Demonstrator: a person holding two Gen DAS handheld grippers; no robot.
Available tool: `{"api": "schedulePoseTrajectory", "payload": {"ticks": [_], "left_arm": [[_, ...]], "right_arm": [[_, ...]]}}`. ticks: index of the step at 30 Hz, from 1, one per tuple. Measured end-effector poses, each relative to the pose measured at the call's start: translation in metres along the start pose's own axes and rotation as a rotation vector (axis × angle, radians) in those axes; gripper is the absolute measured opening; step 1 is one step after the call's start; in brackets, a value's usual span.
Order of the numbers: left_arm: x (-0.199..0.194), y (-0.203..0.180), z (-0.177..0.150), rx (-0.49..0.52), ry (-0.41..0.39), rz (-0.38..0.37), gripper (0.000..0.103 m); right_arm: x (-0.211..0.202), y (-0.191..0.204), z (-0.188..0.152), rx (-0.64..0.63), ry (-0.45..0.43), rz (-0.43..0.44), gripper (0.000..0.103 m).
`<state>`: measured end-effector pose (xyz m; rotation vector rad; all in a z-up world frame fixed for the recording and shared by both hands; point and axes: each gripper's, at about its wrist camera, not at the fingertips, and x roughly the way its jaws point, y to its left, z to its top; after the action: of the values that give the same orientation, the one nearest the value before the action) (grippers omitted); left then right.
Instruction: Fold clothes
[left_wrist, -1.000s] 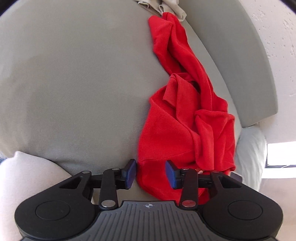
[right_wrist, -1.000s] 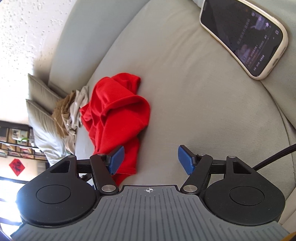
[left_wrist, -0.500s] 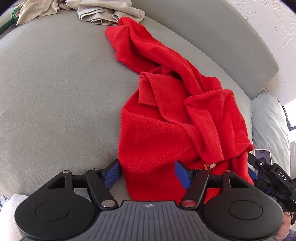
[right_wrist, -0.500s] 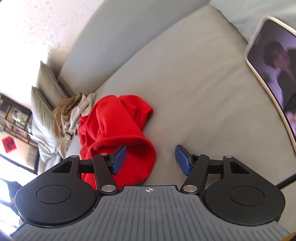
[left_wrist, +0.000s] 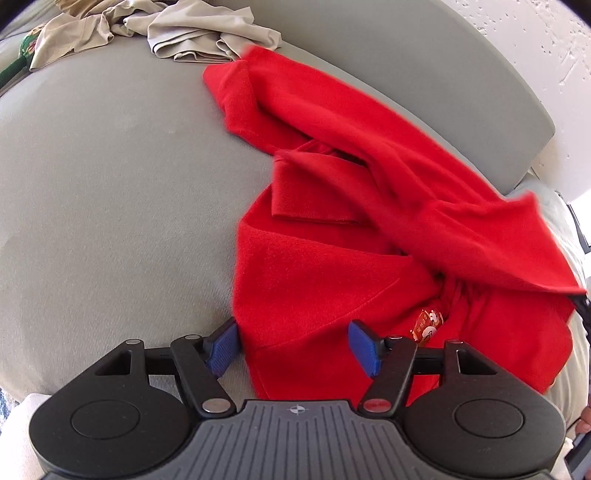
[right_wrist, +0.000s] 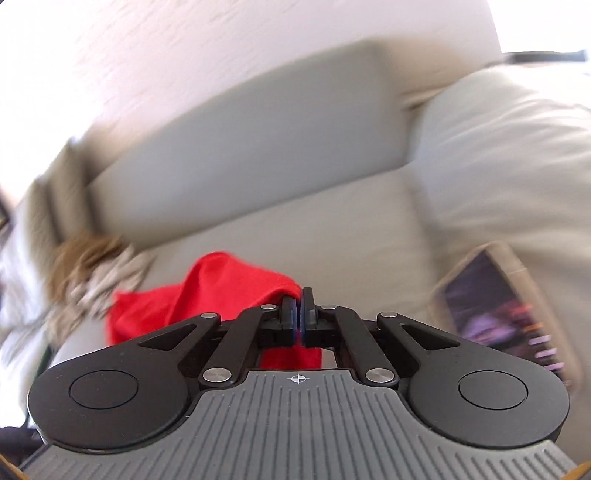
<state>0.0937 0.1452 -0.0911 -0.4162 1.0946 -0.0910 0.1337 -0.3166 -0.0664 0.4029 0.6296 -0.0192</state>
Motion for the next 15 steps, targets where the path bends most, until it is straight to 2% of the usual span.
{"api": "schedulePoseTrajectory", "payload": {"ticks": [2,3,4,5,7,8,9,12,15], "left_arm": [[-0.002,-0.001,-0.001,0.004,-0.003,0.006,0.062],[-0.003,-0.002,-0.001,0.005,-0.004,0.009,0.062],[-0.005,-0.002,-0.002,0.005,-0.004,0.011,0.062],[-0.008,-0.001,-0.003,-0.004,-0.004,0.009,0.062],[-0.015,0.005,-0.004,-0.053,-0.001,0.0,0.062],[-0.019,0.01,-0.005,-0.087,0.002,-0.007,0.059],[-0.023,0.014,-0.007,-0.125,0.006,-0.016,0.058],[-0.029,0.029,-0.014,-0.264,0.022,-0.08,0.058],[-0.027,0.034,-0.018,-0.341,0.023,-0.116,0.058]], "right_arm": [[0.002,-0.016,0.006,0.007,0.089,-0.054,0.003],[0.003,-0.022,0.005,0.024,0.146,-0.059,0.012],[0.005,-0.029,0.005,0.04,0.203,-0.064,0.012],[0.001,-0.031,0.002,0.056,0.222,-0.055,0.015],[-0.01,-0.032,-0.005,0.085,0.245,-0.032,0.044],[-0.016,-0.033,-0.009,0.1,0.256,-0.021,0.065],[-0.02,-0.033,-0.014,0.122,0.278,0.0,0.07],[-0.028,-0.04,-0.037,0.256,0.368,0.116,0.069],[-0.033,-0.05,-0.062,0.409,0.431,0.21,0.07]]}}
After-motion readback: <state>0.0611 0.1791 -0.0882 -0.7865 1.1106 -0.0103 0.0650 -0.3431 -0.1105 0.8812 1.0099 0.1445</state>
